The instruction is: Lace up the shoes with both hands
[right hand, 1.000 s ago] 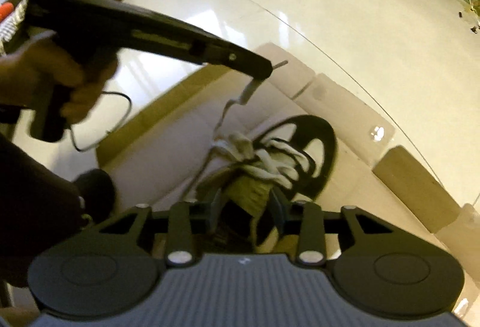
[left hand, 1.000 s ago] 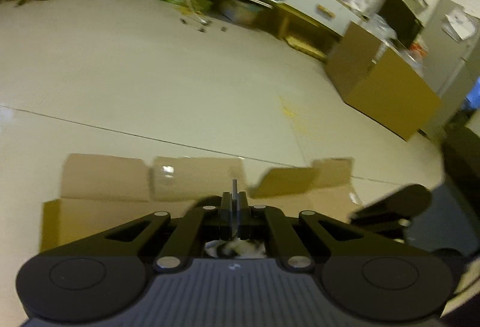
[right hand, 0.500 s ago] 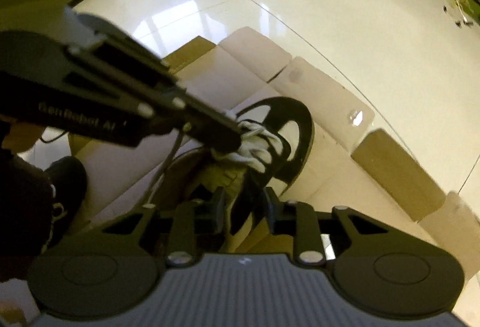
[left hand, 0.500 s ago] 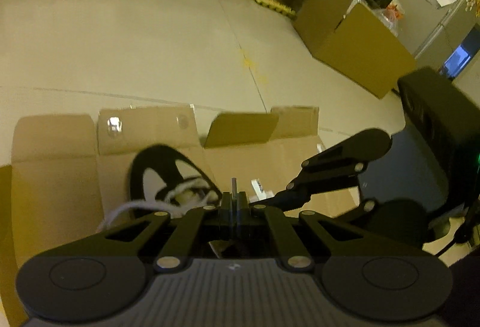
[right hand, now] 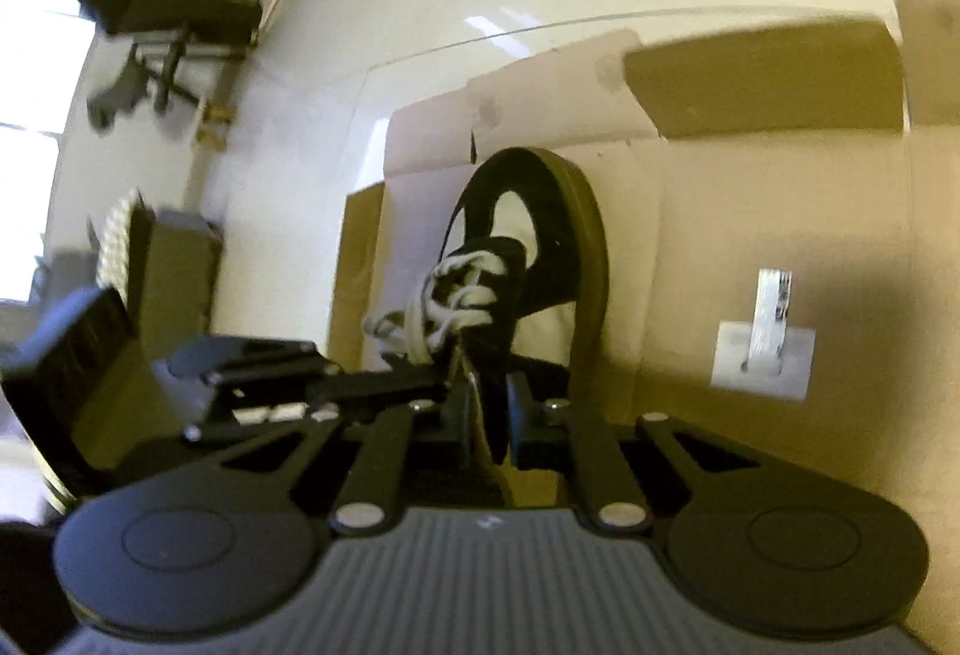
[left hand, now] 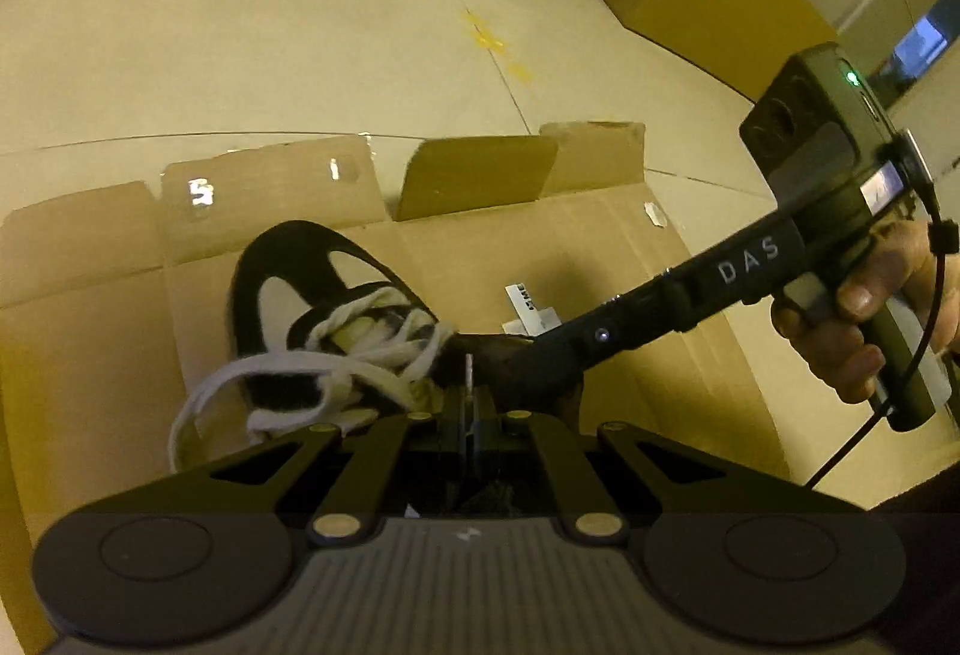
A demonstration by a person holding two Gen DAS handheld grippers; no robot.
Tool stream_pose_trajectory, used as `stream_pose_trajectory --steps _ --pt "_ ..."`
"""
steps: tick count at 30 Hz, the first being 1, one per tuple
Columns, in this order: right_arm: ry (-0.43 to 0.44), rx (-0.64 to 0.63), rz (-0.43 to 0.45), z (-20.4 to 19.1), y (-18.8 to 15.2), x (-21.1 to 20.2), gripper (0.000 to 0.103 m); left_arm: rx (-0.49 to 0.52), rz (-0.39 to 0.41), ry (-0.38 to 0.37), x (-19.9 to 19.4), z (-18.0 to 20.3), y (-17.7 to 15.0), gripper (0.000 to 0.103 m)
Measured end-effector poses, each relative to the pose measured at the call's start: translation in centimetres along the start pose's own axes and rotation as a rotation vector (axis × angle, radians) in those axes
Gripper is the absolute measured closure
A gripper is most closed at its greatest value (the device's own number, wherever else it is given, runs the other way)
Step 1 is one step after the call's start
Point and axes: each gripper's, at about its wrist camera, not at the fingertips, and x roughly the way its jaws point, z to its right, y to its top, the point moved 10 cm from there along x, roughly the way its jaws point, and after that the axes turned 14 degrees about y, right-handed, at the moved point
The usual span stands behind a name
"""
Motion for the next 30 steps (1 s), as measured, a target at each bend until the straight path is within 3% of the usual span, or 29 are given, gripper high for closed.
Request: stream_pose_trajectory --steps 8,10,15,17,18,20,24,30 --pt "-0.006 -0.013 0.0 -0.4 -0.1 -0.1 0.092 0.033 -0.004 -0.002 -0.1 -0.2 0.3 0.102" --pt "-0.003 -0.013 0.0 -0.4 -0.1 -0.1 0.092 0.096 -0.007 -0.014 -0.3 0.3 0.1 0.101" --pt "0.006 -0.015 -0.008 -0.3 0.0 0.3 0.091 0.424 0.016 0.034 -0.6 2.8 -1.2 0.091" --pt "0.008 -0.016 -0.01 -0.3 0.0 0.3 0.09 0.465 0.025 0.03 -0.6 3.3 -1.4 0.073" --pt "0.009 -0.018 -0.012 -0.2 0.0 0.4 0.09 0.45 0.041 0.016 -0.9 3.3 -1.2 0.066" --pt "0.003 -0.03 -0.016 -0.3 0.0 0.3 0.09 0.394 0.059 -0.012 -1.5 3.0 -0.7 0.066" --pt "-0.016 -0.135 -0.044 -1.6 -0.4 0.6 0.082 0.184 0.063 -0.068 -2.8 0.4 0.5 0.066" --pt "-0.093 -0.449 -0.128 -5.2 -2.1 1.3 0.081 -0.07 0.066 -0.057 -3.9 -4.3 1.7 0.066"
